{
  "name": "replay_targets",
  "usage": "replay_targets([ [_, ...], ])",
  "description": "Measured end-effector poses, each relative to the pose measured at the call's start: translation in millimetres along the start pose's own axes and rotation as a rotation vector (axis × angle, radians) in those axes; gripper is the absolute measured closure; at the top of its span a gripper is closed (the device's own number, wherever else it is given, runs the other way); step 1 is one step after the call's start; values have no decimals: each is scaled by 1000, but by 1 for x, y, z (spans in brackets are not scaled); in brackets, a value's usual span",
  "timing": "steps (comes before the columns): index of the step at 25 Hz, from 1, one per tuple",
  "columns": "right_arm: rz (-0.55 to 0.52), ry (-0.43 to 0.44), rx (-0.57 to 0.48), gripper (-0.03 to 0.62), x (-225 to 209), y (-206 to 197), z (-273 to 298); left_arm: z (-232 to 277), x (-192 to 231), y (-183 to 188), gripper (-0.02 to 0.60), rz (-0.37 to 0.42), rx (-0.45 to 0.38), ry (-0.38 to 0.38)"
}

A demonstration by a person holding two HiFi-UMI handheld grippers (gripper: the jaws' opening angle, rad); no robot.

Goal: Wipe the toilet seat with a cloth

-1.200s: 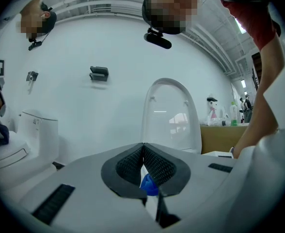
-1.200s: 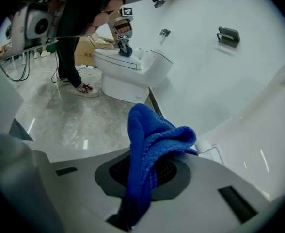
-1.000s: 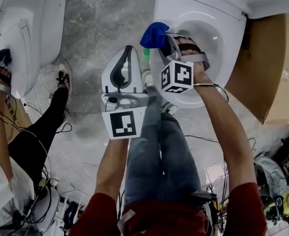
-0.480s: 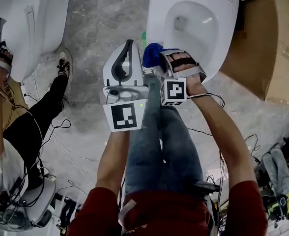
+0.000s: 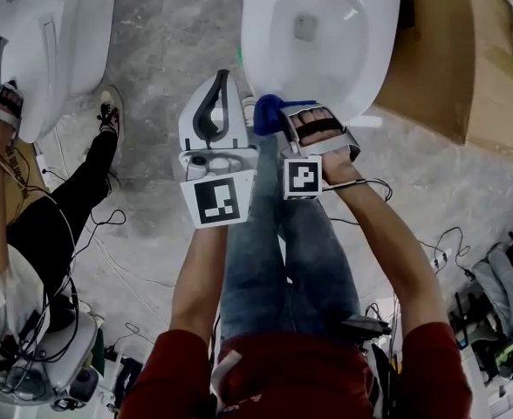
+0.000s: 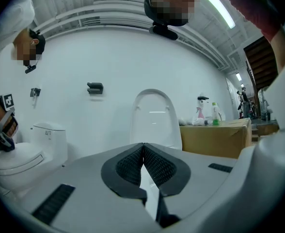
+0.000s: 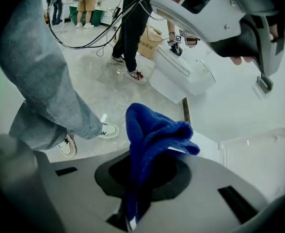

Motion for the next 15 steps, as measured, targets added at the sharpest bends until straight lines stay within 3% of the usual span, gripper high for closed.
replay_targets([
  [10,178,-5,144,534,15,-62,-36,14,-42,4,565,6,1,-55],
  [12,273,-4,181,534,15,-76,-40,19,-51,4,565,4,2,-71],
  [15,540,-13,261,534,8,-100,-45,26,-61,2,565,2,11,-96],
])
Point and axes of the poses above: the fingertips, and each gripper's own axes: z forward along the fingers, x to its left, y out of its top, the point moved 2 cm from there along -z, backward along the fingers, and after that the axes turned 15 degrees about -y, right-handed, at the moved point
